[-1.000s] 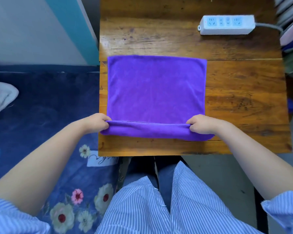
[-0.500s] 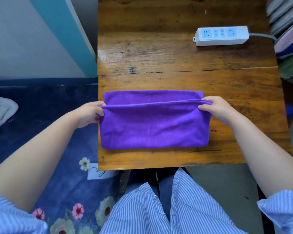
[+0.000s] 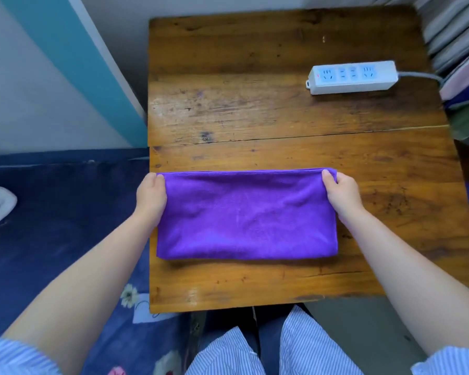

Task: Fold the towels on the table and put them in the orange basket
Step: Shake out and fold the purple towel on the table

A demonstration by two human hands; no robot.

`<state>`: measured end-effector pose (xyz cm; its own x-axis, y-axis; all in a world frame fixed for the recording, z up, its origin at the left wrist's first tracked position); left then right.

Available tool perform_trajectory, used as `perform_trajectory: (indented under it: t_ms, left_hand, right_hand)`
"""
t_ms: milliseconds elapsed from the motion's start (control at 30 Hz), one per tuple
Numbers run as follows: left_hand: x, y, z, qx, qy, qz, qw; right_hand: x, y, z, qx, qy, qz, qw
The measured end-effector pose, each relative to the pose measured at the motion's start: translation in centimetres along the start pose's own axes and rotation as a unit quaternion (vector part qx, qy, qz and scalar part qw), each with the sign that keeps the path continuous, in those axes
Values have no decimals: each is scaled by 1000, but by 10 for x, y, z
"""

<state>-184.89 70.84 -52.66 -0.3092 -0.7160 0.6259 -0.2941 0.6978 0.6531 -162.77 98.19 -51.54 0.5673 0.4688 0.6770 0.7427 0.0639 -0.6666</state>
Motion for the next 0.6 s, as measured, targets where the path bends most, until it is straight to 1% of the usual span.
perform_trajectory:
  t_ms: [67,167,300,400,500,533,567,600]
  left_hand:
    - [-5,1,-3,-44,36,51,997]
    - [-9,6,-6,-56,67,101,991]
    - [-11,3,-6,-76,81,187,976]
    - [-11,0,-6,-81,77,227,968]
    - [-7,1,-8,-87,98,199,971]
    - [-5,2,-12,-114,111,191,969]
    - [-4,3,-18,-169,119,192,959]
    - [-5,5,-27,-244,111,197,943]
  right_hand:
    - [-3,-2,1,10,21,-70,997]
    - [-7,-8,4,10,42,-148,988]
    - [-11,-5,6,12,56,-235,970]
    - [-11,-1,5,12,77,-250,965]
    - [-8,-5,-1,18,136,-221,966]
    - [-7,-8,-7,47,156,-213,963]
    - [-7,-12,-15,101,169,-207,958]
    - [-11,-18,-24,174,169,-203,949]
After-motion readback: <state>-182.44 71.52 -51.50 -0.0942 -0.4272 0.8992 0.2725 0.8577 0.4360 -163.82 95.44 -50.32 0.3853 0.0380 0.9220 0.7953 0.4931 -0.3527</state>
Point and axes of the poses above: each hand's wrist, its own z-axis towards the middle knuckle, its own x-axis out of the back of the hand, y = z × x, the point moved 2 cm from there along z, towards the middle knuckle, and after that the axes turned 7 degrees about y, right-handed, at the moved point
